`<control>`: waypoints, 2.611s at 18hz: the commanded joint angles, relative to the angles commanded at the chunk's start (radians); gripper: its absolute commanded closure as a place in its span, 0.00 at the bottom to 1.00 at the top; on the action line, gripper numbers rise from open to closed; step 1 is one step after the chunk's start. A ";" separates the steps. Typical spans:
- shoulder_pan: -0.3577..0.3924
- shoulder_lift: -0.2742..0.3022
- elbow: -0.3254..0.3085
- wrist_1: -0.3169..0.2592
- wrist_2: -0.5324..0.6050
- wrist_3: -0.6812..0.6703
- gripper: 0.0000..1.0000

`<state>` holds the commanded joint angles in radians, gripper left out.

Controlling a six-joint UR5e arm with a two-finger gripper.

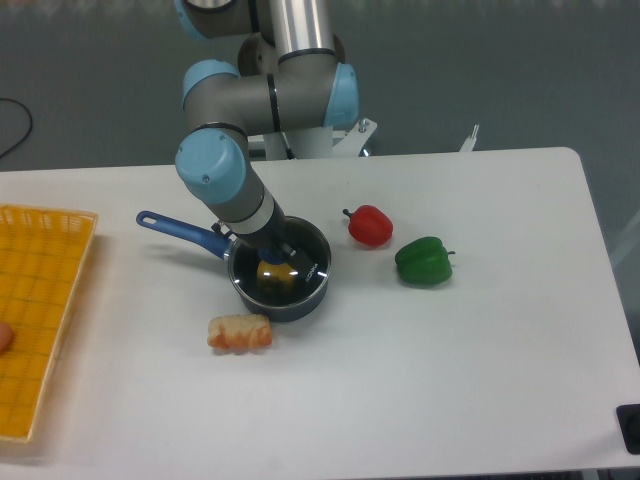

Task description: Close the pot lid

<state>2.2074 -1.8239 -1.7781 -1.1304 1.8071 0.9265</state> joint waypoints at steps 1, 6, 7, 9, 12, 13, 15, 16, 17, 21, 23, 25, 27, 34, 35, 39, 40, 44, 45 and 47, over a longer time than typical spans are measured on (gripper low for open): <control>0.005 0.002 0.020 -0.008 -0.002 -0.002 0.00; 0.086 0.006 0.141 -0.100 -0.049 0.003 0.00; 0.090 0.006 0.144 -0.107 -0.049 0.005 0.00; 0.091 0.011 0.144 -0.120 -0.051 0.006 0.00; 0.086 0.024 0.134 -0.138 -0.057 0.006 0.00; 0.081 0.026 0.131 -0.146 -0.060 0.005 0.00; 0.090 0.026 0.146 -0.147 -0.093 0.005 0.00; 0.094 0.025 0.152 -0.155 -0.107 0.006 0.00; 0.081 0.026 0.134 -0.141 -0.103 -0.011 0.00; 0.084 0.042 0.144 -0.177 -0.106 0.001 0.00; 0.110 0.009 0.166 -0.177 -0.103 0.012 0.00; 0.168 0.009 0.167 -0.178 -0.120 0.108 0.00; 0.204 0.011 0.167 -0.178 -0.114 0.214 0.00; 0.405 0.003 0.170 -0.144 -0.165 0.431 0.00; 0.429 0.009 0.172 -0.143 -0.190 0.448 0.00; 0.511 0.015 0.187 -0.144 -0.244 0.538 0.00; 0.521 0.015 0.187 -0.144 -0.244 0.552 0.00; 0.548 0.018 0.184 -0.147 -0.238 0.586 0.00; 0.548 0.020 0.183 -0.147 -0.238 0.589 0.00; 0.546 0.021 0.183 -0.147 -0.238 0.592 0.00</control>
<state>2.7535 -1.8024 -1.5953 -1.2778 1.5693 1.5186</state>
